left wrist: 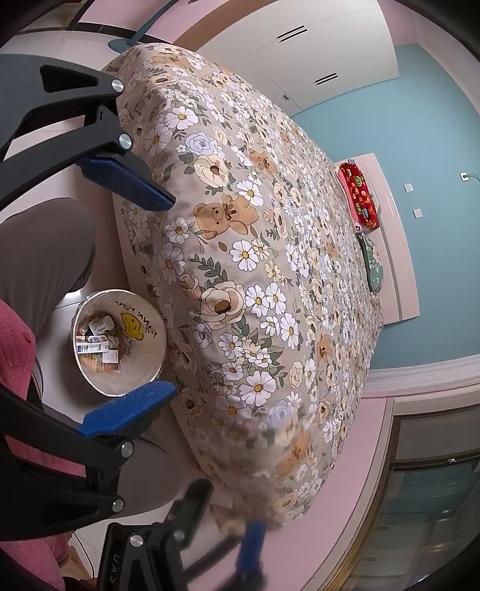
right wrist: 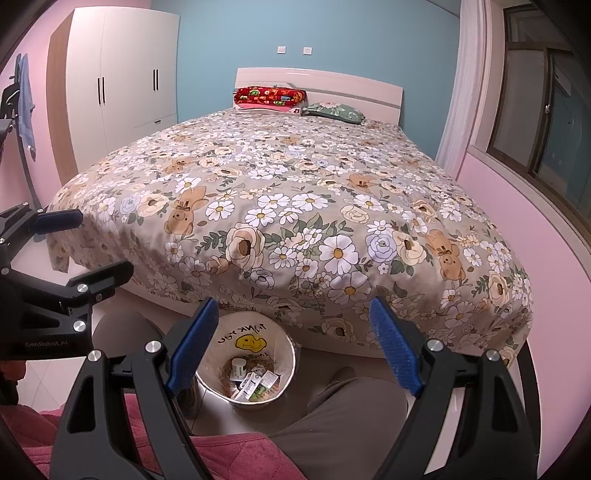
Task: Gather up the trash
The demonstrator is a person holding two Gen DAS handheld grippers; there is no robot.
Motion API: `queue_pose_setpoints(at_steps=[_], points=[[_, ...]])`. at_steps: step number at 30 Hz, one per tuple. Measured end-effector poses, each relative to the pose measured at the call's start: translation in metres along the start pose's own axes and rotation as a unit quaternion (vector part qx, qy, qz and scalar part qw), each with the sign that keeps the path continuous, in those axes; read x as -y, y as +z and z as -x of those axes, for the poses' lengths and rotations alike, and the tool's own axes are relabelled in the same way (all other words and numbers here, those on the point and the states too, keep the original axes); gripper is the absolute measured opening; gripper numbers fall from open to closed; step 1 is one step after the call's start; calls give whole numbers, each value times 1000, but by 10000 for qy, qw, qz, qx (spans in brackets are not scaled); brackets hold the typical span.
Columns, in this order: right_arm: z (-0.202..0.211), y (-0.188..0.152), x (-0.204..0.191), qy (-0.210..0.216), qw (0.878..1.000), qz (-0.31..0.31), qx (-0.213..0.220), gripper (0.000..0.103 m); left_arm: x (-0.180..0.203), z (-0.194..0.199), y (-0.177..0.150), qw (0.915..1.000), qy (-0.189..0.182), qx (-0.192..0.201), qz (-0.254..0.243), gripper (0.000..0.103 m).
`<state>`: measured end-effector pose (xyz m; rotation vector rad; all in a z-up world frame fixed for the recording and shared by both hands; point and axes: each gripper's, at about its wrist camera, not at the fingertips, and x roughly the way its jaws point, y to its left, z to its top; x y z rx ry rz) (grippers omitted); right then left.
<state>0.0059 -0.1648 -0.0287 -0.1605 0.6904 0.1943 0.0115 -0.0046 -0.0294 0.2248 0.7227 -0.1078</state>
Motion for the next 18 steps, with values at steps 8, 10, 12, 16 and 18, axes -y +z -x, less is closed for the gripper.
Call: queue_pose_setpoints(at_steps=[8,10,12,16,18], points=[[0,-2,1,17,10000,10,-17,83,1,-2,-2,10000,-52,-46,24,95],[-1,-4,1,24,10000,7,-31,83,2,-4,-3,9999,-86,-86,33,95],[-1,-5,2,36,10000,-1,-49,83,1,-6,-3,9998,-154,-137,63,95],[-3,-6,3,76,9999,-23,-87,83,1,-10,-4,9996,-170,-223,97,95],[-3,-6,4,78,9999,-25,-86,83,1,-9,-4,9996,-168,-216,122,95]])
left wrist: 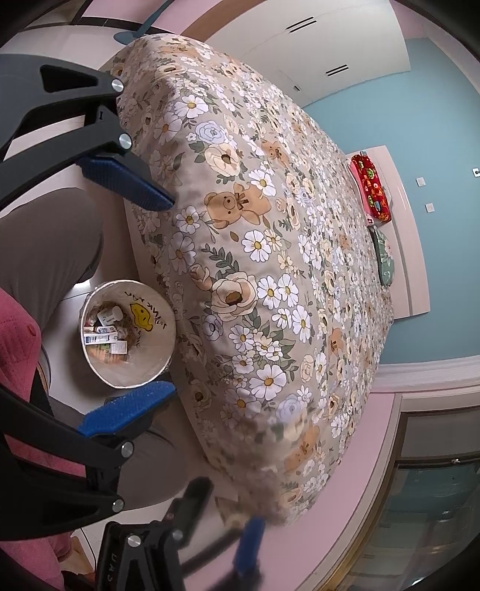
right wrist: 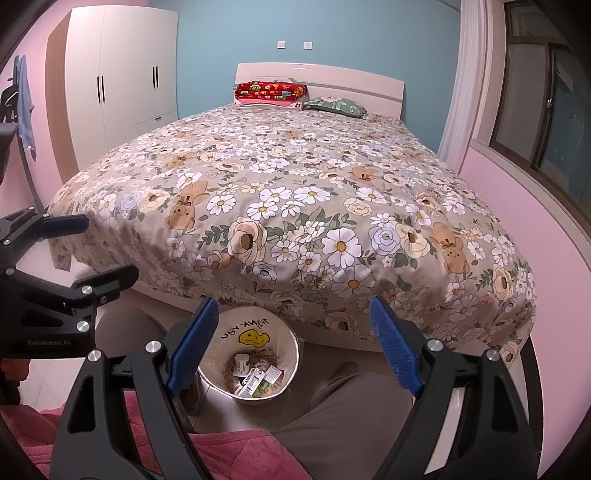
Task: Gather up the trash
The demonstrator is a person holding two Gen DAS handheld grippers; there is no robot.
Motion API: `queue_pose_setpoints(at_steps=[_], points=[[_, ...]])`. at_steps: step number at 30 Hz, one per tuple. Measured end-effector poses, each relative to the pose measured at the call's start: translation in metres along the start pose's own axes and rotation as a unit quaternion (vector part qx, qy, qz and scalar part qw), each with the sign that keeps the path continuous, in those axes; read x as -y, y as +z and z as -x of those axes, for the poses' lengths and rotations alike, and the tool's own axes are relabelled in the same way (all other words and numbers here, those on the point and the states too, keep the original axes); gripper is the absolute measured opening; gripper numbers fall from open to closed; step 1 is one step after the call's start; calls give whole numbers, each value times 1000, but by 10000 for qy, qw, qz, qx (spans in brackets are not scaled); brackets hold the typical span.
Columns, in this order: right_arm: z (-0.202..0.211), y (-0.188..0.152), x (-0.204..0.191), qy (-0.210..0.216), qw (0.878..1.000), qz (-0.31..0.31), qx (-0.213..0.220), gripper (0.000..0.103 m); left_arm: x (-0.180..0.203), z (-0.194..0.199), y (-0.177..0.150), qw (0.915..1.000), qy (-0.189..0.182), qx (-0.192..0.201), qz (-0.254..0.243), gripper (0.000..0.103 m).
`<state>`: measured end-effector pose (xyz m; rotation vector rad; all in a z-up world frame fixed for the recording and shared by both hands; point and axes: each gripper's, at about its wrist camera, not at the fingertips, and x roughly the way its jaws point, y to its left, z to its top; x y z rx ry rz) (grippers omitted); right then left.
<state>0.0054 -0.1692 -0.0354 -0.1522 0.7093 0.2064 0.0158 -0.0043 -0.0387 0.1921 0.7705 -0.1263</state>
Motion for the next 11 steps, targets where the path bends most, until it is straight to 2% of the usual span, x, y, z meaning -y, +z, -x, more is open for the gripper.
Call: queue_pose_setpoints(at_steps=[11], points=[[0,0,1,5,10000,7,1,83,1,4,1,10000,33,72,36,95]])
